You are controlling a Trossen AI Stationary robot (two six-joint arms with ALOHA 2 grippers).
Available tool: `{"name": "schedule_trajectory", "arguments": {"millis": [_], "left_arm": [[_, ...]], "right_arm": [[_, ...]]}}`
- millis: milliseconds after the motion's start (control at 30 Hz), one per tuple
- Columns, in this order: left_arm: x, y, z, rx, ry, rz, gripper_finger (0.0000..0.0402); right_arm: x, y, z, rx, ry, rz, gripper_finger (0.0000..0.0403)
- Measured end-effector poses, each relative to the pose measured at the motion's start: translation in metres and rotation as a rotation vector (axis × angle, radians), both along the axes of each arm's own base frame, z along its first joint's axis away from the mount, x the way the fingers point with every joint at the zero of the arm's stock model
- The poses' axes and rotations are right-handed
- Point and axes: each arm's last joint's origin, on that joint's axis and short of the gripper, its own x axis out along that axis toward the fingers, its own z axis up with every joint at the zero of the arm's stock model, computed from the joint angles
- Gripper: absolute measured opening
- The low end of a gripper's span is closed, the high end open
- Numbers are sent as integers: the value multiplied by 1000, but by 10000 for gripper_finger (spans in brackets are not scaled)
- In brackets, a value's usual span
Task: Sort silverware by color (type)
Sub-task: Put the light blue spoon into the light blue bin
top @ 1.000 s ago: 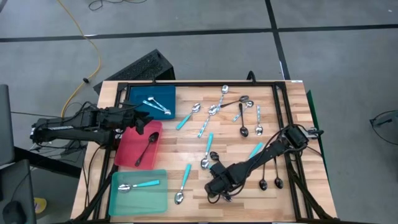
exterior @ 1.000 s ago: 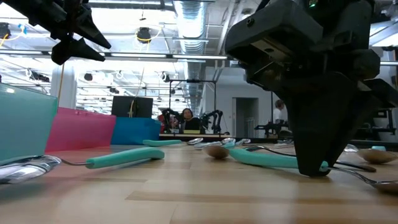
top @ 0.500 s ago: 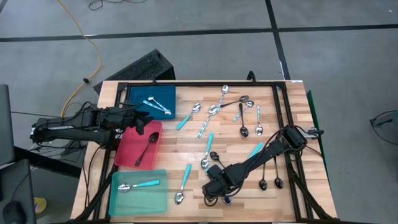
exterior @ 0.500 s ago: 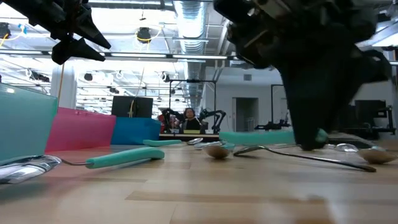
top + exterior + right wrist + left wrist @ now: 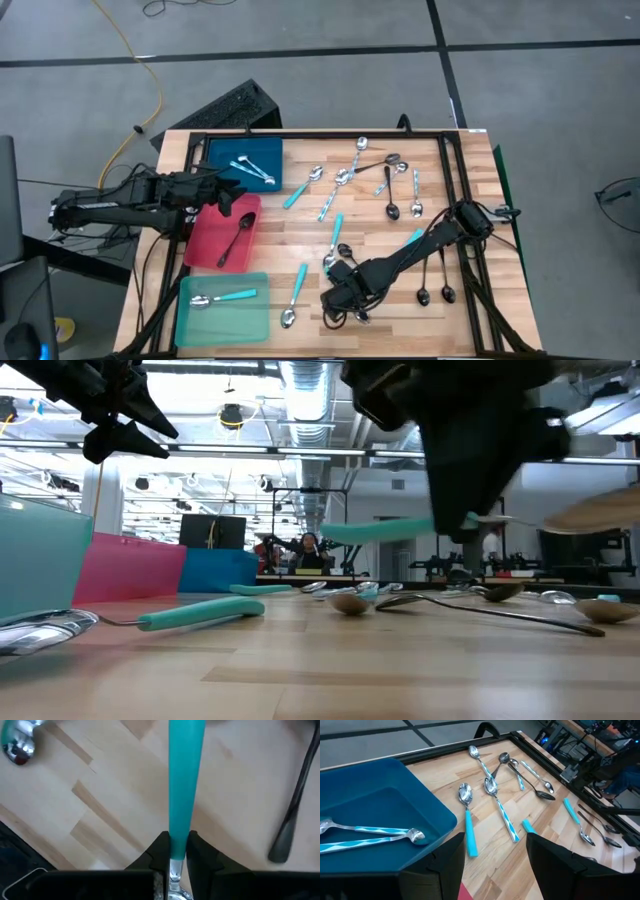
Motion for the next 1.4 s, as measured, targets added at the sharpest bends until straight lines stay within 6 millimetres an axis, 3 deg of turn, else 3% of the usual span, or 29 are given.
{"name": "schedule_trajectory", "arguments": {"millis": [300,800,1400], "left_arm": [[0,0,0,-1,1,1,195],[-1,0,-2,-8,27,-7,195],[-1,0,-2,-8,26,-7,195]], "right_arm": [[13,-12,8,-202,-122,322,67],[33,-27,13,-366,-255,797,67],[72,-66,30,-521,-533,867,66]]}}
